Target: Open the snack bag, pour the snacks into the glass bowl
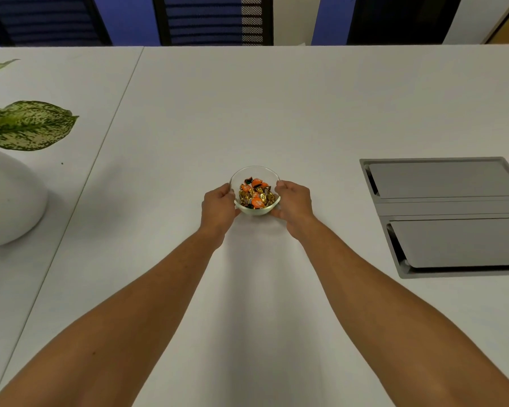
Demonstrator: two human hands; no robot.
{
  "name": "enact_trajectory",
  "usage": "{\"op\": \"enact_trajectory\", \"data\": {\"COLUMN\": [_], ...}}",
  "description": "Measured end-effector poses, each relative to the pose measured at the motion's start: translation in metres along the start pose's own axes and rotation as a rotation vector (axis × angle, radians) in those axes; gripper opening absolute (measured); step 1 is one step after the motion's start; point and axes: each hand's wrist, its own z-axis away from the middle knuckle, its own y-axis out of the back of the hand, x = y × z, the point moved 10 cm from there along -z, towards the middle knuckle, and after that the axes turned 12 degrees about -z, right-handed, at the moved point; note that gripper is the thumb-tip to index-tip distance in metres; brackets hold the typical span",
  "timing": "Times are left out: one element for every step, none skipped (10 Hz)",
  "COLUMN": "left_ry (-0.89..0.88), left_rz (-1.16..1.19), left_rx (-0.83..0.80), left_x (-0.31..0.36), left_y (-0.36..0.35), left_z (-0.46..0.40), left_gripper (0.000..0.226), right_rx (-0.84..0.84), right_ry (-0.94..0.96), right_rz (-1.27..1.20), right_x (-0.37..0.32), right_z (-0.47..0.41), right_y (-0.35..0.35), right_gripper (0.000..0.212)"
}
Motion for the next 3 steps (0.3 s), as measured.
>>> {"op": "enact_trajectory", "data": {"left_ry": [-0.008,0.024,-0.025], "left_rz": [-0.053,-0.179,-0.495], "left_rx": [-0.013,-0.032,0.013], "left_x": [0.003,0.007,0.009], "left_y": [0.000,0.002,0.010], "left_z": [0.001,0.009,0.025], "left_gripper": [0.030,0.029,0.044], "right_rx": [-0.061,-0.099,-0.033], "right_ry": [-0.008,0.028,0.232], "right_rz": [-0.026,0.031,0.291], "right_x": [-0.001,-0.005,-0.014], "right_z": [0.002,0.010,0.026], "right_y": [-0.005,-0.008,0.008], "right_gripper": [0.023,0.031,0.035]}}
